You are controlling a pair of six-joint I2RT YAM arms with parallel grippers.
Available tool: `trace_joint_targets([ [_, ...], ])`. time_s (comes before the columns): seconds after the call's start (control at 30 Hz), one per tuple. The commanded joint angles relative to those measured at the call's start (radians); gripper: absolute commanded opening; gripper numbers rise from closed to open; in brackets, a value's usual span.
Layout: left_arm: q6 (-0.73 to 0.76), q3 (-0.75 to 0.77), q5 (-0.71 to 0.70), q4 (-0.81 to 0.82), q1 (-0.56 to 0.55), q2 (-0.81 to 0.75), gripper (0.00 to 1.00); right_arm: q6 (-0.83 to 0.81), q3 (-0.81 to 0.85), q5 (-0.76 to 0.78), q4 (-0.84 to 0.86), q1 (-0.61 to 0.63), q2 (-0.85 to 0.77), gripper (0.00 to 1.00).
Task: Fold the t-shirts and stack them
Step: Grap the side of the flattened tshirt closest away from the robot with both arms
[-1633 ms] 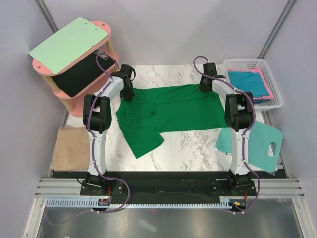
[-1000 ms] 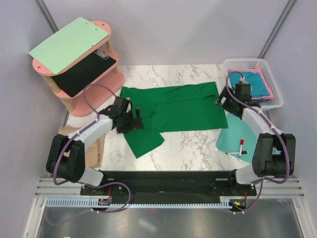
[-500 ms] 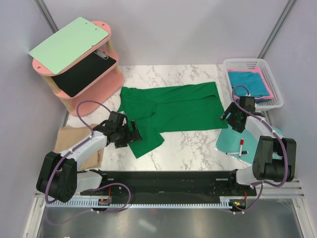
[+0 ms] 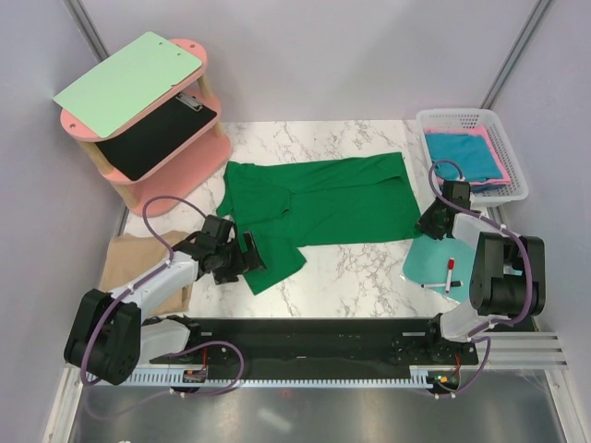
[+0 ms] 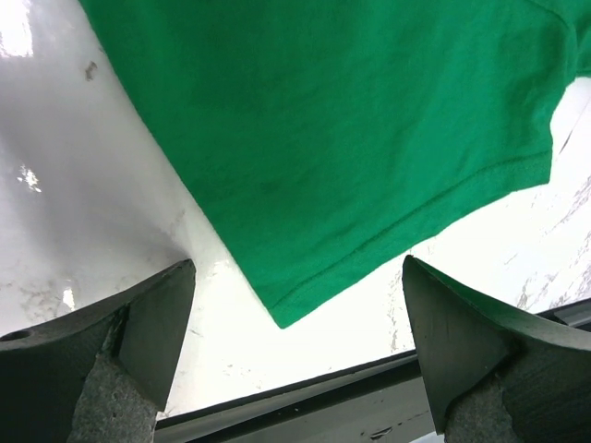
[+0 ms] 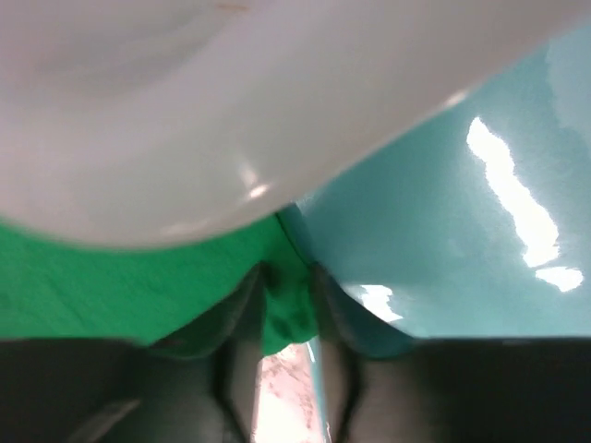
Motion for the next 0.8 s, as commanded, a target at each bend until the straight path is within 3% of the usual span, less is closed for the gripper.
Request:
trace_joint_targets([
  [0.0, -0.055, -0.026, 0.013, 0.011, -0.038, -0.017, 1.0, 0.043, -0.014, -0.054, 0.06, -0.002, 0.056, 0.22],
  [0.03, -0.06, -0.028, 0.011, 0.011, -0.046, -0.013, 1.0, 0.047, -0.016, -0.064, 0.068, -0.003, 0.062, 0.13],
  [0.1, -0.071, -0.031, 0.002, 0.011, -0.073, -0.004, 0.96, 0.055, -0.014, -0.083, 0.082, -0.003, 0.064, 0.09],
  [0.17, -0.087, -0.034, -0.003, 0.017, -0.105, 0.012, 0.92, 0.054, -0.011, -0.09, 0.085, -0.003, 0.064, 0.08],
  [0.33, -0.112, -0.038, -0.017, 0.038, -0.161, 0.072, 0.65, 0.06, 0.001, -0.113, 0.091, -0.003, 0.061, 0.08],
  [0.47, -0.118, -0.031, -0.043, 0.041, -0.187, 0.144, 0.54, 0.063, 0.006, -0.138, 0.1, -0.003, 0.056, 0.08],
  [0.57, -0.121, -0.031, -0.052, 0.049, -0.192, 0.167, 0.28, 0.061, 0.012, -0.149, 0.1, -0.003, 0.054, 0.08],
  [0.6, -0.121, -0.029, -0.052, 0.047, -0.192, 0.174, 0.1, 0.06, 0.015, -0.153, 0.1, -0.003, 0.053, 0.08],
  [0.63, -0.121, -0.028, -0.052, 0.05, -0.192, 0.176, 0.02, 0.057, 0.018, -0.159, 0.099, -0.002, 0.053, 0.08],
  [0.77, -0.121, -0.011, -0.037, 0.041, -0.192, 0.141, 0.02, 0.054, 0.02, -0.184, 0.094, -0.003, 0.035, 0.07],
])
